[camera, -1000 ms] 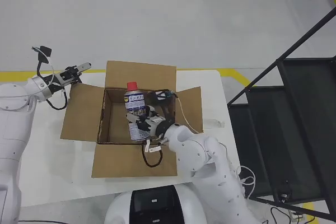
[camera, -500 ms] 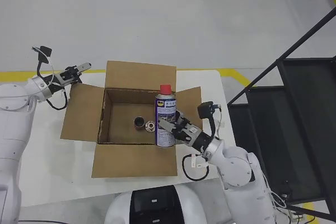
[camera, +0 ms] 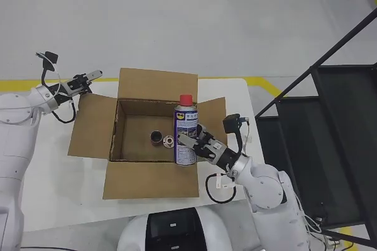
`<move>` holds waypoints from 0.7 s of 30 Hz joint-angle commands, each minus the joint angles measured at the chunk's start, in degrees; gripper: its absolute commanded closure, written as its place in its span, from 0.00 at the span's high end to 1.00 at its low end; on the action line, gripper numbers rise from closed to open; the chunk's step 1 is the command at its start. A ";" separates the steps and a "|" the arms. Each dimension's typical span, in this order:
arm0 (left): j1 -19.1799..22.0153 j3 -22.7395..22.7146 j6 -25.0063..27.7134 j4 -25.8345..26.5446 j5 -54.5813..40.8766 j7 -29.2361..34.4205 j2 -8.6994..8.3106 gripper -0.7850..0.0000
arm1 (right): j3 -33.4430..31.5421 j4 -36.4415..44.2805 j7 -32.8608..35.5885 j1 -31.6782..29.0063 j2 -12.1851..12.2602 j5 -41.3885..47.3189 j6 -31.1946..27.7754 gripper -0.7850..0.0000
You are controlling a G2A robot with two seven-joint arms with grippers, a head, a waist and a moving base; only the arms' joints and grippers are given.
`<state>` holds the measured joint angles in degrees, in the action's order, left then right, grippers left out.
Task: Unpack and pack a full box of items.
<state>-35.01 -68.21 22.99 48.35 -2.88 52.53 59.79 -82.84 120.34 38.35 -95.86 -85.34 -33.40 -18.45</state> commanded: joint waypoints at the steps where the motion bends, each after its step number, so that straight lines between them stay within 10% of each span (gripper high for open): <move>1: 0.00 0.00 0.00 0.00 -0.03 0.00 0.00 1.00 | 0.18 0.05 -0.97 0.21 0.12 -2.70 -0.93 0.00; 21: 0.00 0.00 0.00 0.00 -0.03 0.00 0.00 1.00 | -18.26 -2.45 -23.16 -3.84 1.73 13.75 -1.86 0.00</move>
<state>-35.01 -68.21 22.99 48.35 -2.88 52.53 59.79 -100.33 118.43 15.95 -99.83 -83.66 -20.39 -20.41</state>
